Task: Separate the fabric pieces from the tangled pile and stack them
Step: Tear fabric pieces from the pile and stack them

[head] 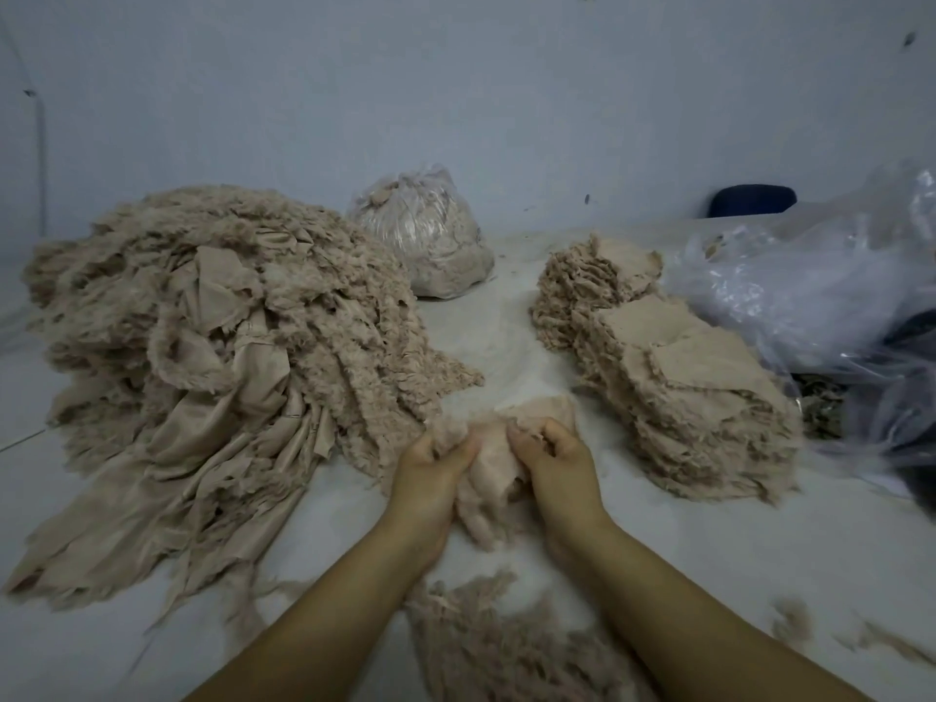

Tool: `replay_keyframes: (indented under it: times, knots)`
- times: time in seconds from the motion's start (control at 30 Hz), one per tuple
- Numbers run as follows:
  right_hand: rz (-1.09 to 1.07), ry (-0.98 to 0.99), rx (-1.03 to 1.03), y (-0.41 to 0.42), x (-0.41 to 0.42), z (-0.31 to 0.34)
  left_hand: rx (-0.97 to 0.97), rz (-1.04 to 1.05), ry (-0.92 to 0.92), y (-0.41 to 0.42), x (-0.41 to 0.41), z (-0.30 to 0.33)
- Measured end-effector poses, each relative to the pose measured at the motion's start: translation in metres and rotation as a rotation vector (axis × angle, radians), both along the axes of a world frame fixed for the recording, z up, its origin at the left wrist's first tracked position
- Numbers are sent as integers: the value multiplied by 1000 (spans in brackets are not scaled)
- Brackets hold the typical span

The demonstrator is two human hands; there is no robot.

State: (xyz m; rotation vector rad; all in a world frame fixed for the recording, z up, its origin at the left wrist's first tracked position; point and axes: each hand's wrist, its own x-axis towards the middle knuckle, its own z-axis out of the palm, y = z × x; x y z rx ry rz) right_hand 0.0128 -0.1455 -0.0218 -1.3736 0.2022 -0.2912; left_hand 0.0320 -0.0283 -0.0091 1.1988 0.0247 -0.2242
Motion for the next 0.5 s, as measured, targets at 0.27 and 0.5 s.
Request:
replay_keyframes:
  times: [0.27,0.5]
  knots:
    - [11,6,5,3,3,-4,122,48,-135,7,3,-8]
    - [-16,3,-126,0,3,-4,445,308,-313,17,12,-13]
